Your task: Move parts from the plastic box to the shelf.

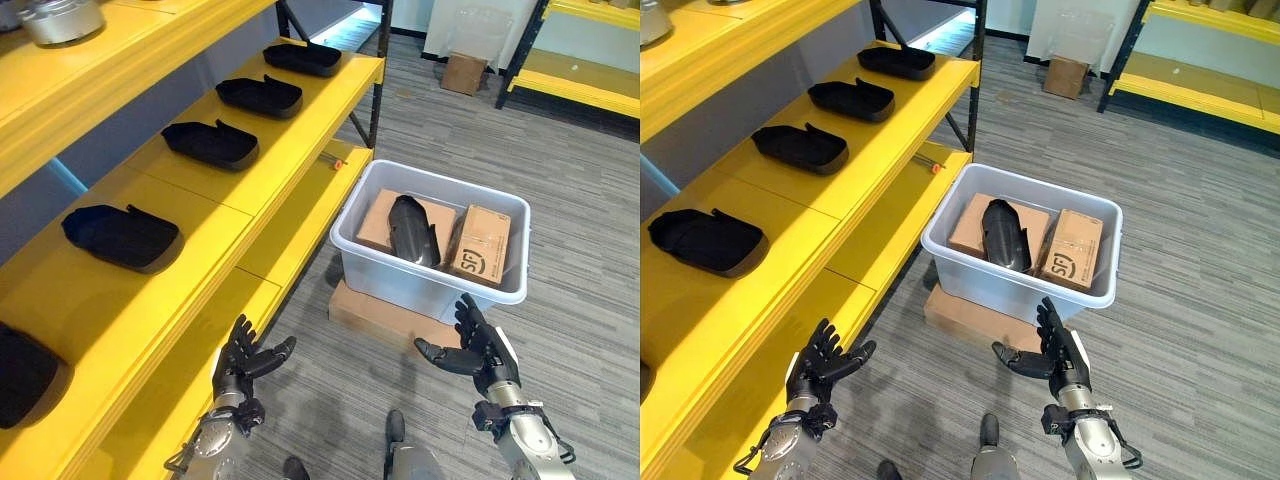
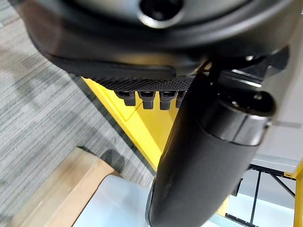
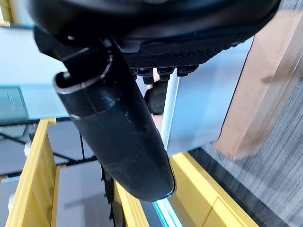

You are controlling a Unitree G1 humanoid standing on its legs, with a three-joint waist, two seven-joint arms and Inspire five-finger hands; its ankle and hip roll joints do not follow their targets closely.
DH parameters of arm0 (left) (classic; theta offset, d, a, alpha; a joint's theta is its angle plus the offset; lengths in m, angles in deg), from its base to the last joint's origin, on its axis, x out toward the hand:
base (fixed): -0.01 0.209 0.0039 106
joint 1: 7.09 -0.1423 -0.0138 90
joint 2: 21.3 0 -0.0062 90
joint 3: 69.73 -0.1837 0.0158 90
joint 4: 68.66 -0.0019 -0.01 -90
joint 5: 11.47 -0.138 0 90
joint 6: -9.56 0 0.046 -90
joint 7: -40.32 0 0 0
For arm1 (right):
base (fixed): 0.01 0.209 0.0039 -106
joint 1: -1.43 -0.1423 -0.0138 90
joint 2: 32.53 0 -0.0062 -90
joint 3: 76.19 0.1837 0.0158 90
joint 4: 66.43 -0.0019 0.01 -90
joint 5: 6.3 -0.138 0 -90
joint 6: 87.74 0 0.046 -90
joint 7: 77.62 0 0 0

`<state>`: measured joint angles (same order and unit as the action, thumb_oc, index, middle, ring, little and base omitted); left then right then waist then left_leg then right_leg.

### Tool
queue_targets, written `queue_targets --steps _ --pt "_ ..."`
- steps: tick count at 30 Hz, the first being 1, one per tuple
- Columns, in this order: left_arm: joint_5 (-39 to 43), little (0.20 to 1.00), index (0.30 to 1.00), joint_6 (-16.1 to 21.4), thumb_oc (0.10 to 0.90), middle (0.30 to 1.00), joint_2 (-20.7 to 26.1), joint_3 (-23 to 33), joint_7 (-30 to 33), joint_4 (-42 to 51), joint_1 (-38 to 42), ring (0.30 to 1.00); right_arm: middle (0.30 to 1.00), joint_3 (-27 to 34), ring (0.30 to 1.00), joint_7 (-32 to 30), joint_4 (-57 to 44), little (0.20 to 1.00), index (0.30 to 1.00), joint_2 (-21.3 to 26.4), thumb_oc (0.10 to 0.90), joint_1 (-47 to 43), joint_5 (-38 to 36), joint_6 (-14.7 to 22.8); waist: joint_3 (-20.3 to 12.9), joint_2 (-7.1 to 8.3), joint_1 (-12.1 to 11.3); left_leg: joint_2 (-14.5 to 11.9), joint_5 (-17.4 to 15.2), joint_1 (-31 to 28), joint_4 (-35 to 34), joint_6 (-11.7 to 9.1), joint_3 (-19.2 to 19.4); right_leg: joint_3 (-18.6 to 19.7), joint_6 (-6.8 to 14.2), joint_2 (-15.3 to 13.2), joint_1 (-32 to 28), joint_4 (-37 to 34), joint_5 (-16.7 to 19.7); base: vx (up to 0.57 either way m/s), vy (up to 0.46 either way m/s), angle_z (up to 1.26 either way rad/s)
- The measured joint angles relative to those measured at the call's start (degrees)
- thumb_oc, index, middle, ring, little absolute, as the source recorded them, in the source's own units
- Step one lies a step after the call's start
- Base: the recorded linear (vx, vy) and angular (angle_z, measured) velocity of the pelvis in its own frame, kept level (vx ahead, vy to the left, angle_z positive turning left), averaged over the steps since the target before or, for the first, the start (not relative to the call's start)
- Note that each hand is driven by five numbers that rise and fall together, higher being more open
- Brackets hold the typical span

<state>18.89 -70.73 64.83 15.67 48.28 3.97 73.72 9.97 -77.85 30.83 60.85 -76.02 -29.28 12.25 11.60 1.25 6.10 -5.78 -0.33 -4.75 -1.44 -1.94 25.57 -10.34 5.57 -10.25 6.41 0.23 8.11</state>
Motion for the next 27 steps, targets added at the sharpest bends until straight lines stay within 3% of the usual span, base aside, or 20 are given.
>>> queue_targets --steps 7,14,16,17,18,19,20,21,23,24,27 --pt "0.4 1.000 1.000 0.0 0.900 1.000 0.0 -0.3 0.1 0.0 -1.1 1.000 1.000 0.0 1.000 -0.1 -0.4 1.000 1.000 0.1 0.900 -0.1 0.0 0.0 -2.2 -2.62 0.1 -0.4 0.5 -0.3 -1.1 -0.7 0.7 0.3 0.1 0.9 -1.7 -4.6 2.0 0.05 -0.110 -0.05" --pt "0.4 1.000 1.000 0.0 0.900 1.000 0.1 -0.7 0.1 0.0 -0.3 1.000 1.000 -0.1 1.000 -0.9 -0.4 1.000 1.000 0.2 0.900 -0.2 0.0 0.2 -2.5 -3.03 0.4 -2.3 0.5 0.1 0.3 -0.8 0.6 0.2 -0.8 2.5 -1.7 -4.4 1.6 0.04 -0.171 -0.02" --pt "0.9 1.000 1.000 0.1 0.900 1.000 0.1 -0.9 0.1 -0.2 -0.6 1.000 1.000 -0.7 1.000 -1.1 -0.3 1.000 1.000 0.5 0.900 -0.3 0.0 0.7 -2.5 -2.99 0.1 -5.0 0.0 1.8 4.5 -1.0 -0.1 0.2 -2.9 4.5 0.1 -0.4 -0.8 0.04 -0.342 -0.11" --pt "1.0 1.000 1.000 0.2 0.900 1.000 0.4 -0.7 0.1 -0.2 -0.3 1.000 1.000 -1.5 1.000 -1.1 0.2 1.000 1.000 0.5 0.900 -0.7 0.0 0.8 -2.4 -2.74 -0.4 -7.5 -1.1 4.6 10.4 -3.6 -1.7 0.2 -5.2 6.0 3.6 7.8 -5.4 -0.01 -0.147 -0.13" --pt "1.0 1.000 1.000 0.3 0.900 1.000 1.8 -0.7 0.2 -0.1 0.1 1.000 1.000 -1.9 1.000 -1.0 0.2 1.000 1.000 -0.4 0.900 -0.5 0.3 0.7 -2.4 -0.40 -0.5 -7.7 -1.1 7.1 16.0 -3.7 -2.8 1.3 -6.8 6.2 4.9 11.2 -8.3 -0.01 -0.168 -0.07" --pt "1.1 1.000 1.000 0.2 0.900 1.000 2.3 -0.5 0.2 -0.5 0.0 1.000 1.000 -2.4 1.000 -1.0 0.2 1.000 1.000 -0.4 0.900 -0.6 0.4 0.7 -2.0 0.28 -0.8 -8.6 -0.4 8.9 20.9 -3.6 -5.4 1.7 -6.8 6.3 5.1 12.7 -9.6 -0.03 -0.095 -0.25" --pt "1.3 1.000 1.000 0.1 0.900 1.000 2.5 -1.4 0.3 -0.8 -0.7 1.000 1.000 -2.7 1.000 -1.1 -0.2 1.000 1.000 0.3 0.900 -1.3 0.5 1.0 -1.6 0.59 -2.2 -9.3 2.5 13.7 30.0 -2.5 -13.9 3.0 -8.1 7.3 3.7 12.1 -9.6 0.03 -0.009 -0.28" --pt "1.3 1.000 1.000 0.1 0.900 1.000 2.4 -2.2 0.2 -1.0 -0.6 1.000 1.000 -2.5 1.000 -1.3 -0.3 1.000 1.000 0.8 0.900 -1.9 0.5 1.3 -1.4 0.43 -2.0 -9.2 2.6 15.1 32.2 -2.8 -16.5 2.7 -8.2 7.2 3.5 11.5 -9.2 0.08 0.078 -0.33" --pt "1.2 1.000 1.000 0.1 0.900 1.000 1.9 -2.8 0.1 -1.2 -0.2 1.000 1.000 -2.4 1.000 -1.8 -0.3 1.000 1.000 1.7 0.900 -3.3 0.6 1.4 -0.7 0.20 -1.2 -8.8 2.3 16.8 31.7 -2.6 -17.9 2.7 -8.0 7.4 3.6 11.3 -9.3 0.10 0.117 -0.08" --pt "1.2 1.000 1.000 0.0 0.900 1.000 1.7 -3.1 0.0 -1.3 0.4 1.000 1.000 -1.9 1.000 -2.6 -0.4 1.000 1.000 1.8 0.900 -3.8 1.6 1.4 -0.6 0.15 -1.4 -6.1 0.6 14.8 24.3 -2.2 -19.0 4.0 -8.1 7.1 4.1 11.0 -9.3 0.08 0.080 -0.24" --pt "1.0 1.000 1.000 0.1 0.900 1.000 0.0 -3.0 0.3 -2.3 2.7 1.000 1.000 -1.7 1.000 -3.2 -0.1 1.000 1.000 2.1 0.900 -3.8 2.4 1.9 0.6 -0.21 -1.2 -3.8 0.3 12.7 10.3 -2.7 -19.1 6.8 -7.2 8.0 4.0 7.7 -8.0 0.20 0.196 -0.25"
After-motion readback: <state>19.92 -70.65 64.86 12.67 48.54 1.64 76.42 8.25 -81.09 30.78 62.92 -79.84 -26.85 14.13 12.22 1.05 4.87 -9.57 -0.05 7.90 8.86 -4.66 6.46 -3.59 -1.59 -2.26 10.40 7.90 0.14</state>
